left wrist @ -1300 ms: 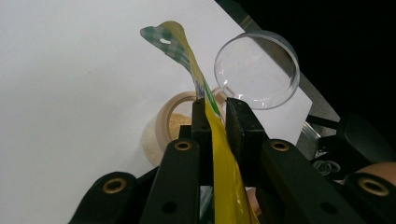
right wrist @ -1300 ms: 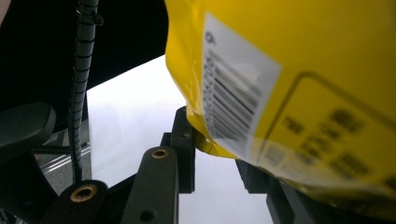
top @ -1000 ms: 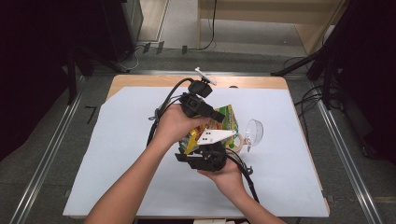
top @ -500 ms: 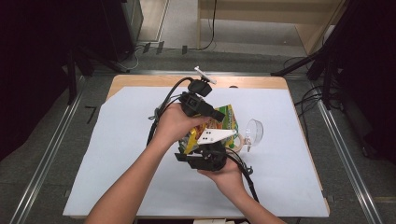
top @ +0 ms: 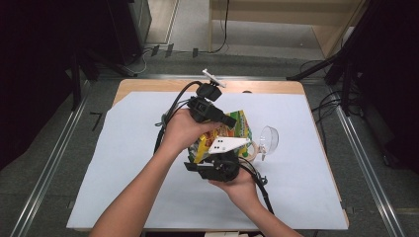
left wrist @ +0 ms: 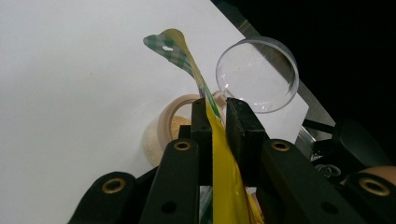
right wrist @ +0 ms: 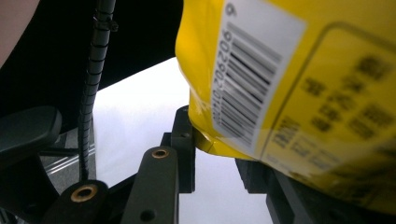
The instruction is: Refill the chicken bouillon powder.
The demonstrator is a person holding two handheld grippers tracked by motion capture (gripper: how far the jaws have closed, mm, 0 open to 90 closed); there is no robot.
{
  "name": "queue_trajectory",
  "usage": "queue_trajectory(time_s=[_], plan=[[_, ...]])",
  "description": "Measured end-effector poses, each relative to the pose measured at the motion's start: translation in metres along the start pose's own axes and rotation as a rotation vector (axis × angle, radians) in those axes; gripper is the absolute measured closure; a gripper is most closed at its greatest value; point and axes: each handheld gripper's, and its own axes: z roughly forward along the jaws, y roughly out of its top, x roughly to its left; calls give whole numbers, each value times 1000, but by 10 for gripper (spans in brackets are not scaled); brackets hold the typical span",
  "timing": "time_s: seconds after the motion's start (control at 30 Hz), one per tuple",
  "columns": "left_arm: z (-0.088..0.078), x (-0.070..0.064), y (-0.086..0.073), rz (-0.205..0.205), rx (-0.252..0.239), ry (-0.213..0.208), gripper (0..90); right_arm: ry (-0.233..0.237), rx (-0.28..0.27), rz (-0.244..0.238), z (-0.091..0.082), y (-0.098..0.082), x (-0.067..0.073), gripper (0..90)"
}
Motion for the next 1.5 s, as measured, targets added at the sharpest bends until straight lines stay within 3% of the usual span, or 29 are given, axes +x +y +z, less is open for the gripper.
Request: queue_trajectory(time_s=[1.5], plan=[[-1, -2, -1, 10, -12, 5, 823, -9, 19, -23, 0, 1, -2, 727]])
